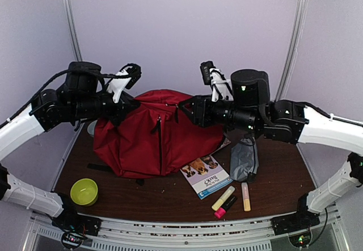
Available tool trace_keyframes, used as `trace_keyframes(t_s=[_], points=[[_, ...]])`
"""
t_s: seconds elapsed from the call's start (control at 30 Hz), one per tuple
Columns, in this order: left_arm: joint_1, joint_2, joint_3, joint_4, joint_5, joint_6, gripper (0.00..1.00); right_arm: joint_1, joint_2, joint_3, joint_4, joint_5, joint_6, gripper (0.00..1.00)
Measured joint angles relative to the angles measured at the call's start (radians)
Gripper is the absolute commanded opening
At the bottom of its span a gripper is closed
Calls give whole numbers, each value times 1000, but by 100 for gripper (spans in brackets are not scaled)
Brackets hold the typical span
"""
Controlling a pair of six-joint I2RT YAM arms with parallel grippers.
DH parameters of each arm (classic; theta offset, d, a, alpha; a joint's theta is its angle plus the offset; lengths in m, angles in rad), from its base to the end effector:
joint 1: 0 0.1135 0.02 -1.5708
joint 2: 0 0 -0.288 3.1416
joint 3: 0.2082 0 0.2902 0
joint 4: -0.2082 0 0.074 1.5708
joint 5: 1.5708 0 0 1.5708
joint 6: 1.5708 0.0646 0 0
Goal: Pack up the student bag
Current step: Pick up the largest pocket of the bag from the student bag, then unzip the largest pocket of the student bag.
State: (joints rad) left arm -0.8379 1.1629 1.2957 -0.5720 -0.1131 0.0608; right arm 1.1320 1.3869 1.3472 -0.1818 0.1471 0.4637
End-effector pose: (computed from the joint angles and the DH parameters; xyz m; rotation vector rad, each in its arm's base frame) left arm 0.2090 -0.2213 0.4162 0.8146 1.8569 -0.3814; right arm 0.1734 0.3472 0.4150 -0.5183 1.8349 0.9919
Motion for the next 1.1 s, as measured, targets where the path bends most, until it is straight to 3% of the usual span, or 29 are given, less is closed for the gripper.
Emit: trace_keyframes(t_s=[0.2, 0.53, 0.67, 0.8, 1.1], points=[[0, 0, -8, 11, -2, -2, 0, 33, 46, 5, -29, 5, 27, 52], [0, -4, -16, 25, 10, -2, 0, 15, 151, 57, -84, 30, 61, 44], [0, -13, -25, 27, 24, -2, 0, 5, 172, 94, -84, 34, 63, 31], [0, -26, -35, 28, 27, -2, 0, -6, 180, 111, -79, 35, 66, 2], [0, -74, -91, 53, -6, 0, 0, -75, 148, 71, -77, 14, 35, 0]])
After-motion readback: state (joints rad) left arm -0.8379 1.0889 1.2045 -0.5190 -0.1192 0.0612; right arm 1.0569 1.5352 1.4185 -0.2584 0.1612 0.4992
